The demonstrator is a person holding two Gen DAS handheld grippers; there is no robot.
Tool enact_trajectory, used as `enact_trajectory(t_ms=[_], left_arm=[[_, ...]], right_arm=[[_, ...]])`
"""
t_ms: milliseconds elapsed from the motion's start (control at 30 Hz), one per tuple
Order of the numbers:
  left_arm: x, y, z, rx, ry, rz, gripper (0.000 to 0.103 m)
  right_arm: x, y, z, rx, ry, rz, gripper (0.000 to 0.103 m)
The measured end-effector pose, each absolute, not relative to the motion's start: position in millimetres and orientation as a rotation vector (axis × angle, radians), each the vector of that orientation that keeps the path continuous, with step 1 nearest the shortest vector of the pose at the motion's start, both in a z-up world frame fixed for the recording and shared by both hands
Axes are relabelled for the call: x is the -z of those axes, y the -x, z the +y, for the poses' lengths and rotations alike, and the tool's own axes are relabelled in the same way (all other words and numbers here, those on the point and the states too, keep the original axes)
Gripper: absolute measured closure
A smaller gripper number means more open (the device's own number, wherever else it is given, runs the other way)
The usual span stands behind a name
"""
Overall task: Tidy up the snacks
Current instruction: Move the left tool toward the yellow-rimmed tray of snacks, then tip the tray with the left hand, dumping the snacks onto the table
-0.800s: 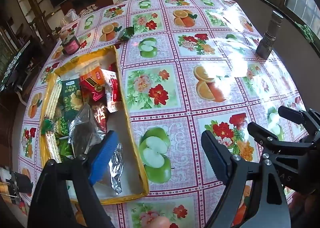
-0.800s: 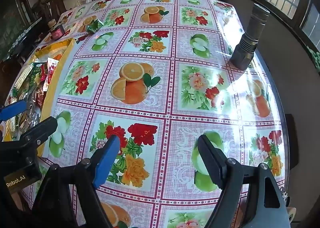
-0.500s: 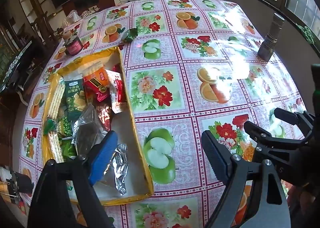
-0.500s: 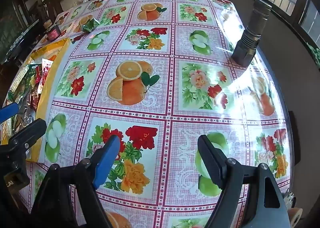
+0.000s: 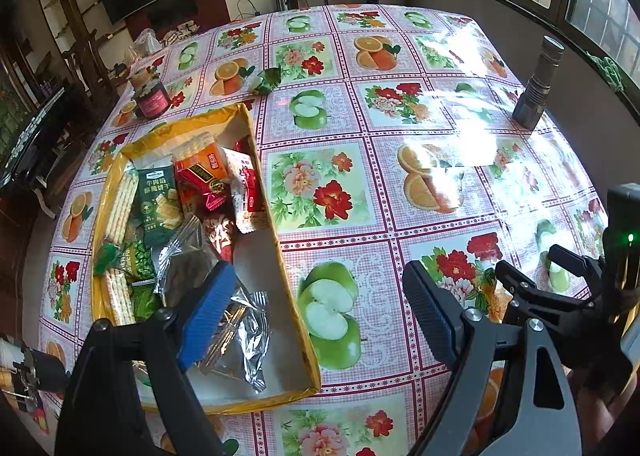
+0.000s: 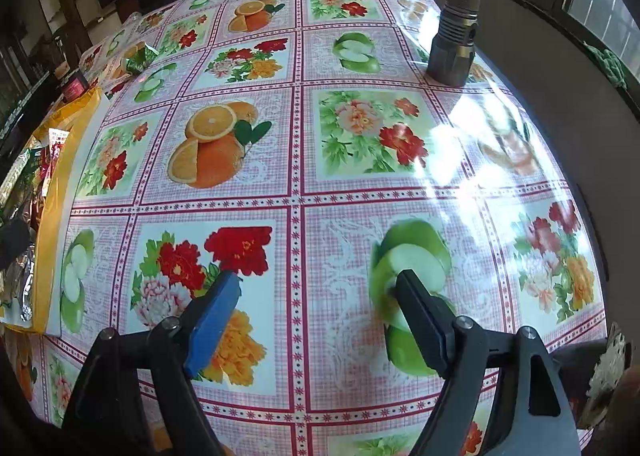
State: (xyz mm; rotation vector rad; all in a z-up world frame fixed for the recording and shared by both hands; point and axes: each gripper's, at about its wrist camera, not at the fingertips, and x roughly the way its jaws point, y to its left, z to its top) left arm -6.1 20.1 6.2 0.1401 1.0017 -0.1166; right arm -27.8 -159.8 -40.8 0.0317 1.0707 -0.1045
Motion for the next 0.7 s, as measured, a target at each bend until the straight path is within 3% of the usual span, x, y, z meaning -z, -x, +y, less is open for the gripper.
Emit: enact_trajectory(t_ms=[100,233,700], left_arm=[[-7,8,22,0.122,-0.143,0.996,0.017],[-9,13,27,0.126,-0.146,0.983,0.017],[-43,24,113,0.033,-0.144,0.931,0.017]], right_arm=[[42,30,-162,0.118,-0.028,1.055,0.019],[46,30,-167,0.145,-0.033,1.008,0.006],[47,31,-165,0.144,-0.033,1.007,0.003]])
